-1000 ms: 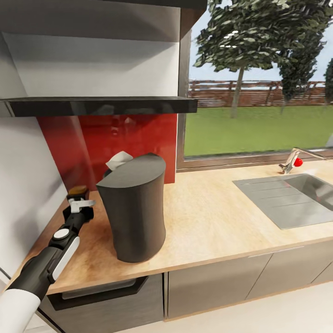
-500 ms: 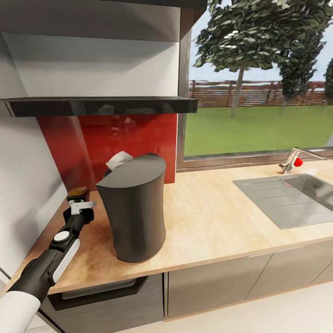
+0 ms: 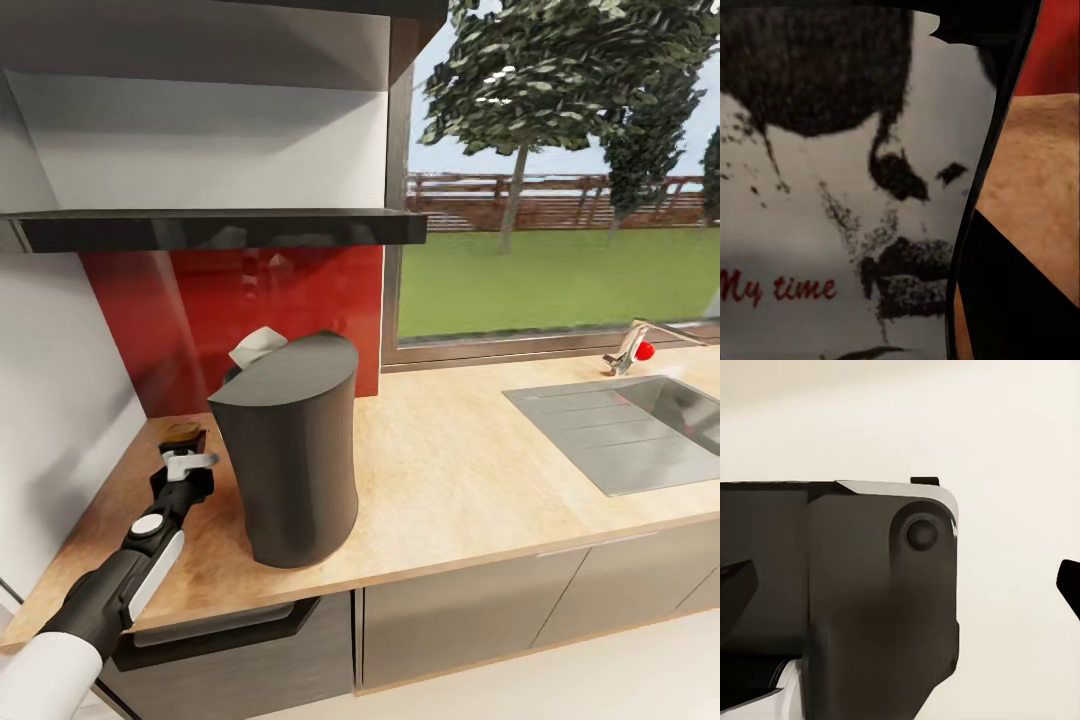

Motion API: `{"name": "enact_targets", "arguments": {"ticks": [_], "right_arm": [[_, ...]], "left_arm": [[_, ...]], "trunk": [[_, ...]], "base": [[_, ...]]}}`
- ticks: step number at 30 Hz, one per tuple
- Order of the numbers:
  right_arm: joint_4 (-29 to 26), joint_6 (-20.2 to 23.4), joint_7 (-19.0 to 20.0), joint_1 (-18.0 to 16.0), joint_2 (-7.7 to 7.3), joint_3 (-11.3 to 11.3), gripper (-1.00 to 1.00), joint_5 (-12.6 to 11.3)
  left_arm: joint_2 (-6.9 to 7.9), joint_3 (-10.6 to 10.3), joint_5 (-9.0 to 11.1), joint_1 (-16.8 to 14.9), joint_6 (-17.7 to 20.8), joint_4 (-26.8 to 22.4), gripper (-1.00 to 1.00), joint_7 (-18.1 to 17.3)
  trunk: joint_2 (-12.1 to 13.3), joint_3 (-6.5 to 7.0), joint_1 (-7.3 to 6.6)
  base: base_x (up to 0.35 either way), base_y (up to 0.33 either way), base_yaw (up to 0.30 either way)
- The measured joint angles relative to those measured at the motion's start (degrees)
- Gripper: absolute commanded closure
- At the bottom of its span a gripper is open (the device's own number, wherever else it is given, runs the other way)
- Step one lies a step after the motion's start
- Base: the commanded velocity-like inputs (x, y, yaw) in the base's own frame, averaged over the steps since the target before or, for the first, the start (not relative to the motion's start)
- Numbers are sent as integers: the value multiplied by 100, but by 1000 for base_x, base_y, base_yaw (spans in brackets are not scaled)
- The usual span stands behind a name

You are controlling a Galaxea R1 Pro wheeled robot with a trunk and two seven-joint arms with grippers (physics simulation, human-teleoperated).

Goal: Set up a coffee station on the kitchen countertop: keep the coffee maker on the countertop, move the bottle of coffee from the kitchen shelf to the counter next to the coffee maker, place a paper coffee filter on top of the coffee maker, put the saucer next to the coffee maker with the coffee cup on the saucer, and place the electric kettle next to the coffee maker.

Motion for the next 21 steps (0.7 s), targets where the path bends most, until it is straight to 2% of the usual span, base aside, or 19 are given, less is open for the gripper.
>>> {"name": "enact_targets", "arguments": {"ticks": [2,6,21], "right_arm": [[0,0,0,0,0,0,-100,0],[0,0,0,0,0,0,-100,0],[3,0,0,0,0,0,-100,0]], "left_arm": [[-32,-12,-23,0,-241,127,100,-263],[-46,-24,-45,-2,-367,291,100,-647],[-47,-39,-44,-1,-399,331,100,-740]], "trunk": [[0,0,0],[0,0,0],[-1,0,0]], "base": [[0,0,0],[0,0,0],[0,0,0]]}}
